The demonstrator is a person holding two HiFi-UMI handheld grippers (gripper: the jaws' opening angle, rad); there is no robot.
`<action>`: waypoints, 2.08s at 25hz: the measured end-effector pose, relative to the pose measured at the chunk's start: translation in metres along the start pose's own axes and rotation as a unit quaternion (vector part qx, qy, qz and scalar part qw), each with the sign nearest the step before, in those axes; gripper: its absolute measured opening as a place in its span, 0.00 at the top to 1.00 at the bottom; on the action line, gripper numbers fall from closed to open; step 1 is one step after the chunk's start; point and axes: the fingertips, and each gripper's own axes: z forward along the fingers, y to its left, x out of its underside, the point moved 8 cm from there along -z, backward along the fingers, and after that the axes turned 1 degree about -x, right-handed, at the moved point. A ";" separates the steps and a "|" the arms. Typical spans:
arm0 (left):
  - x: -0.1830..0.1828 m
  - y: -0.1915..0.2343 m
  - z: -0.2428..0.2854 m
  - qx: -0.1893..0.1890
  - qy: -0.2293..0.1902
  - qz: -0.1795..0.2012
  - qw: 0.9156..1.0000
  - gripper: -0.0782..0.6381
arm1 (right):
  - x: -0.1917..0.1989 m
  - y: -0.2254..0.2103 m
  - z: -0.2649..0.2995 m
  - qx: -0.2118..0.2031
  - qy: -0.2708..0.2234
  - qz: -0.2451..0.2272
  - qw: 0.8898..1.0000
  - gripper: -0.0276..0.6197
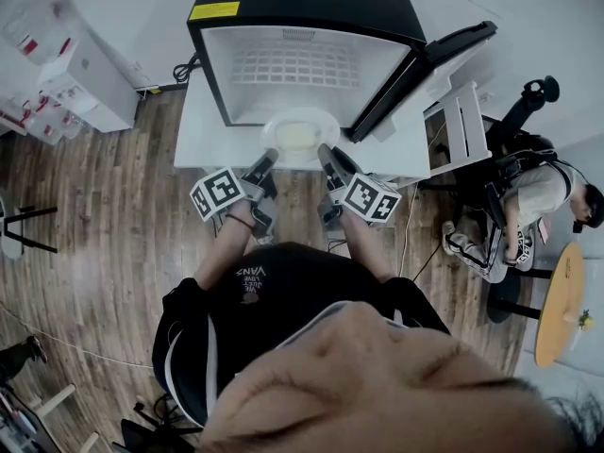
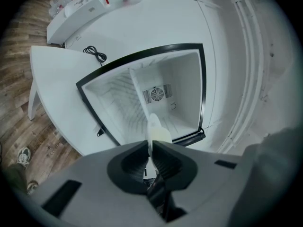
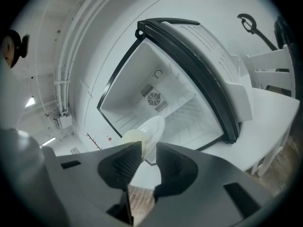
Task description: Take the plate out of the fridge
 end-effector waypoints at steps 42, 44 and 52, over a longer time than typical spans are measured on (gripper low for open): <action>0.059 0.007 -0.053 -0.017 -0.036 -0.014 0.999 0.84 | 0.041 0.009 -0.046 -0.029 0.036 -0.006 0.999 0.80; 0.061 0.007 -0.055 -0.017 -0.038 -0.013 0.999 0.84 | 0.041 0.009 -0.048 -0.030 0.036 -0.006 0.999 0.80; 0.070 0.004 -0.060 -0.012 -0.042 -0.012 0.999 0.84 | 0.043 0.011 -0.058 -0.033 0.034 -0.010 0.999 0.80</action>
